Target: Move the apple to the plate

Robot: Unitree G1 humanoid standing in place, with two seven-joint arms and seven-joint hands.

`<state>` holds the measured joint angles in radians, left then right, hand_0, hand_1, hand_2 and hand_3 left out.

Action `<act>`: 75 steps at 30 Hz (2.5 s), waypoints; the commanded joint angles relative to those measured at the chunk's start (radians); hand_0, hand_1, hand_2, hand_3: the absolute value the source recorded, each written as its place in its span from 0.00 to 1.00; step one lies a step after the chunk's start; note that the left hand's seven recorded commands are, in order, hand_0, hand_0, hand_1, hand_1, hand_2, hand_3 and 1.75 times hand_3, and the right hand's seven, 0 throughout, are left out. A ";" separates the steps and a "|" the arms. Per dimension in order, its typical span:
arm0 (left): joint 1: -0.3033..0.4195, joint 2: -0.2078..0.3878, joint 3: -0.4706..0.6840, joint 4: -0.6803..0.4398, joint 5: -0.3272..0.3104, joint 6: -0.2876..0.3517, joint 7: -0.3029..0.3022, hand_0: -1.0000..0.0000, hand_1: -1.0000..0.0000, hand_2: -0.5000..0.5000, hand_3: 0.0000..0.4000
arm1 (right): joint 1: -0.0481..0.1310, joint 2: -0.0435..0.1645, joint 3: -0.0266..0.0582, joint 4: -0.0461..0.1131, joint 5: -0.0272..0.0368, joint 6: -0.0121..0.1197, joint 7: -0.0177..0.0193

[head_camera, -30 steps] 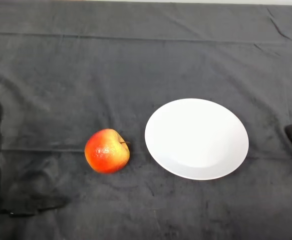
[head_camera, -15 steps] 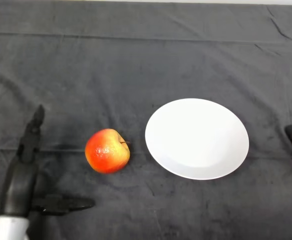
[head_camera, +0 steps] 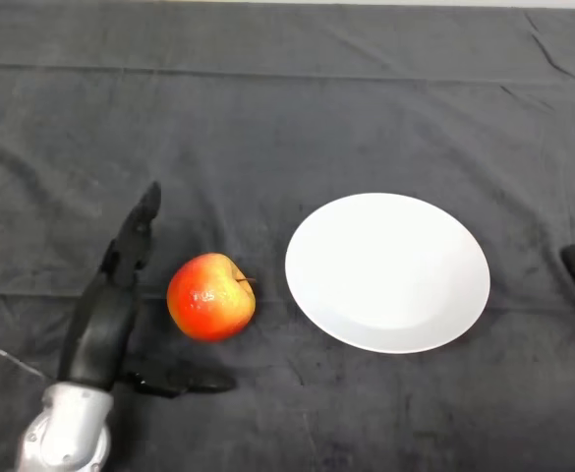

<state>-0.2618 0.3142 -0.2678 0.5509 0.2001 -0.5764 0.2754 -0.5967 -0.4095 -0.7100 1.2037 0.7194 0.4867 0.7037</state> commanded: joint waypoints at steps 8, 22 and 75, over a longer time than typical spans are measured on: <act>-0.067 -0.005 -0.080 -0.033 -0.016 0.026 0.039 1.00 1.00 0.50 0.00 | -0.012 -0.020 0.0027 -0.019 -0.0052 0.006 -0.0071; -0.068 0.025 -0.140 -0.047 0.011 0.013 0.079 0.00 0.00 0.50 1.00 | -0.012 -0.020 0.0030 -0.018 -0.0043 0.006 -0.0074; -0.236 -0.055 -0.371 -0.155 0.060 0.178 0.192 0.00 0.00 0.50 1.00 | -0.012 -0.020 0.0043 -0.019 -0.0023 0.007 -0.0084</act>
<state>-0.4484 0.2588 -0.6269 0.3837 0.2697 -0.3915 0.4431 -0.5968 -0.4095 -0.7100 1.2035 0.7196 0.4867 0.7034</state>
